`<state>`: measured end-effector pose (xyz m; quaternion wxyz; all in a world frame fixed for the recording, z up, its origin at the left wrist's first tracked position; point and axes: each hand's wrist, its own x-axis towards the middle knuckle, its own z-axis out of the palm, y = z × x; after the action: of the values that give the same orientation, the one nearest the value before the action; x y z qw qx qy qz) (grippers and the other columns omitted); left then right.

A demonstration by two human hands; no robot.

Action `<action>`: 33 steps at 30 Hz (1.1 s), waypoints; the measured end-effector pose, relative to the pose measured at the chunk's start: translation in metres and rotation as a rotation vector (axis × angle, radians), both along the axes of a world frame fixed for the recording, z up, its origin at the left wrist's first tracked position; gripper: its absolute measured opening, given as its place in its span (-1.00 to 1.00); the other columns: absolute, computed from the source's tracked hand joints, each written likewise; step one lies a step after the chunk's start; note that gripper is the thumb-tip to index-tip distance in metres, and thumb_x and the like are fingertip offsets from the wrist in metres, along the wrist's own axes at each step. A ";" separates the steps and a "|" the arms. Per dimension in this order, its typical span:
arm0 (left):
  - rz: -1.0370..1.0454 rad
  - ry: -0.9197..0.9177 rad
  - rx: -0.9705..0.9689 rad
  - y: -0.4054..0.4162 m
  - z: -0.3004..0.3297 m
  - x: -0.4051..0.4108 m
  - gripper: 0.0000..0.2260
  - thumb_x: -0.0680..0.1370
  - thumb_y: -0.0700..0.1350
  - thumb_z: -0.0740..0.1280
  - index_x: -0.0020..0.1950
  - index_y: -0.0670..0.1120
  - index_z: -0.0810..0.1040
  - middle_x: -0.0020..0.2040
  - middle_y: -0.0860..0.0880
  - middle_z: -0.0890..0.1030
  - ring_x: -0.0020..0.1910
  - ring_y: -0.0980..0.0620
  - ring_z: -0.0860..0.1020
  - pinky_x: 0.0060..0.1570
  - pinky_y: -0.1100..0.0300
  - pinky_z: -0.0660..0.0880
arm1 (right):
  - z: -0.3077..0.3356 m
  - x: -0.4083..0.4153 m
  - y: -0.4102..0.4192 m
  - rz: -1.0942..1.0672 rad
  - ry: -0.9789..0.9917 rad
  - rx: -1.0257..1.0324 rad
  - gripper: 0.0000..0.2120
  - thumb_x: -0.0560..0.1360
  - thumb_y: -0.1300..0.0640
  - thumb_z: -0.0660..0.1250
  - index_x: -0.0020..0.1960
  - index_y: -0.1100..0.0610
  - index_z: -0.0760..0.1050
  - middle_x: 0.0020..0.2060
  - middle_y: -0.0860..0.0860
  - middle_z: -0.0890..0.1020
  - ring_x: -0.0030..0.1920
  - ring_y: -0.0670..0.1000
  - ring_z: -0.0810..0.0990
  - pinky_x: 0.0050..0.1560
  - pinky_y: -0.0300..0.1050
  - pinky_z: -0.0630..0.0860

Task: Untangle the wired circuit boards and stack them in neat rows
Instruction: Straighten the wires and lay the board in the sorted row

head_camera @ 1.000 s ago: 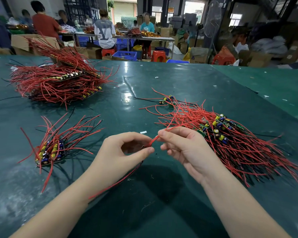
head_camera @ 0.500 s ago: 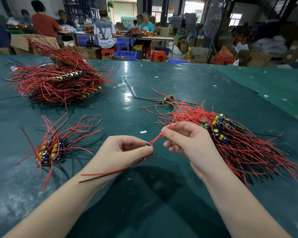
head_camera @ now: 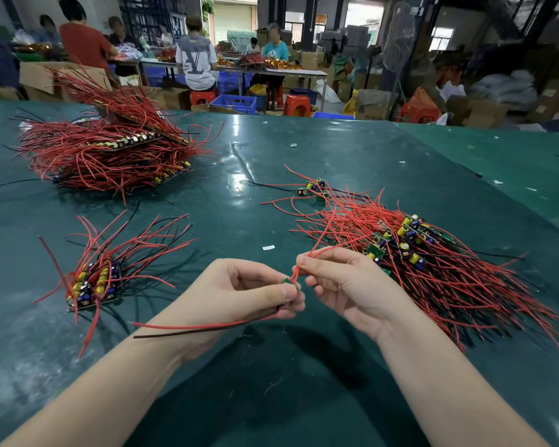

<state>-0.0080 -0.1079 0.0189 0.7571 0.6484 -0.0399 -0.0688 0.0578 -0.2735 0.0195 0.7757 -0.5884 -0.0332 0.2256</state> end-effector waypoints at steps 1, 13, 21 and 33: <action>-0.007 -0.003 0.001 0.000 0.001 -0.001 -0.95 0.34 -0.22 0.48 -0.23 -0.14 0.72 -0.19 -0.20 0.70 -0.16 -0.06 0.69 -0.15 0.23 0.59 | 0.001 0.000 0.000 0.015 0.008 0.006 -0.77 0.20 0.22 0.49 -0.17 0.24 0.58 -0.41 0.05 0.66 -0.48 -0.14 0.57 -0.49 -0.35 0.46; 0.039 0.013 0.112 0.004 -0.002 0.004 -0.84 0.33 -0.08 0.57 -0.15 -0.11 0.72 -0.13 -0.17 0.71 -0.11 -0.08 0.65 -0.03 0.15 0.55 | 0.006 -0.002 -0.004 -0.013 -0.165 -0.061 -0.91 0.36 0.27 0.47 -0.17 0.22 0.59 -0.32 0.08 0.69 -0.46 -0.08 0.59 -0.44 -0.30 0.49; 0.061 -0.140 0.270 0.007 -0.004 0.004 -0.83 0.34 -0.07 0.45 -0.14 -0.12 0.71 -0.19 -0.10 0.72 -0.23 0.07 0.65 -0.20 0.31 0.54 | 0.008 -0.006 -0.001 -0.012 -0.224 -0.081 -0.92 0.38 0.30 0.46 -0.26 0.17 0.63 -0.34 0.10 0.69 -0.47 -0.07 0.58 -0.46 -0.30 0.48; 0.085 -0.141 0.243 0.004 -0.005 0.004 -0.79 0.36 -0.08 0.42 -0.08 -0.15 0.69 -0.19 -0.12 0.72 -0.14 -0.03 0.68 -0.14 0.23 0.57 | 0.009 -0.008 -0.002 0.035 -0.180 -0.054 -0.93 0.39 0.29 0.46 -0.22 0.16 0.62 -0.30 0.10 0.69 -0.45 -0.07 0.59 -0.42 -0.30 0.49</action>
<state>-0.0043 -0.1043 0.0137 0.6705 0.7397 -0.0566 0.0047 0.0499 -0.2752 0.0283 0.7493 -0.6265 -0.1071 0.1862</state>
